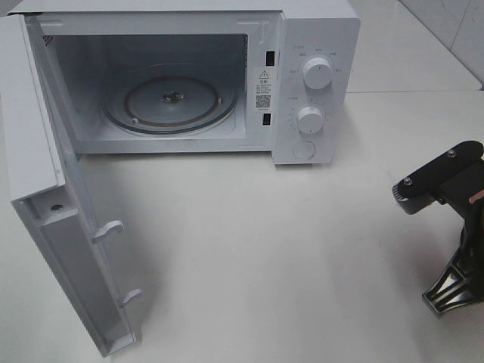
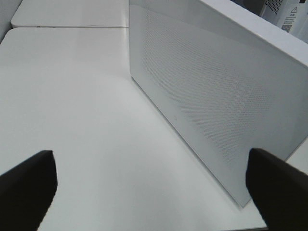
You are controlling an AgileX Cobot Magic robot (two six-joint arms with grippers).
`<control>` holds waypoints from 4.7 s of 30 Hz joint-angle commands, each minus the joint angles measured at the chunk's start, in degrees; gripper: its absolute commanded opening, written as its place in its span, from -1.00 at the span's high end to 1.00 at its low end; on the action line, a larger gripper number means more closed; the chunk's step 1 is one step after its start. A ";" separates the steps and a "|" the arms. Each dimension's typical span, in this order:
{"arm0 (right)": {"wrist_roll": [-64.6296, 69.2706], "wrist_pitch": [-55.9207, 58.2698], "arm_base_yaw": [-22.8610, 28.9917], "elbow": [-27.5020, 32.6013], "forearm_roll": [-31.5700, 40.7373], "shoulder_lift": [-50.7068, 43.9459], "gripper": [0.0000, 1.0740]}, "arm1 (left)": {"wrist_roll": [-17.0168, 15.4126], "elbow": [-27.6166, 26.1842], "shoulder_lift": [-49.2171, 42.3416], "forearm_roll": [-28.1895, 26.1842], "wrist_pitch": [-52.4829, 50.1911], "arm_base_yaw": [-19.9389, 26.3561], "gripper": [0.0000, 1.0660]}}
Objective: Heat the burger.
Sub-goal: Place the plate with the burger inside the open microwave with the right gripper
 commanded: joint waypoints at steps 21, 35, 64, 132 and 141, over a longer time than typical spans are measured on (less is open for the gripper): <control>1.83 7.45 18.74 -0.06 -1.60 -1.38 1.00 | -0.11 0.17 -0.92 -0.29 -0.52 0.00 -0.88; 2.06 7.28 29.34 -0.06 -2.18 -1.38 1.00 | -0.11 0.17 -0.92 -0.29 -0.52 0.00 -0.88; -20.86 -6.36 29.74 -0.80 -10.66 -1.38 1.00 | -0.11 0.17 -0.92 -0.29 -0.52 0.00 -0.88; -111.04 -37.76 -0.97 -1.43 23.32 -1.38 1.00 | -0.11 0.17 -0.92 -0.29 -0.52 0.00 -0.88; -124.27 -37.82 -5.10 -2.92 35.47 -1.20 1.00 | -0.11 0.17 -0.92 -0.29 -0.52 0.00 -0.88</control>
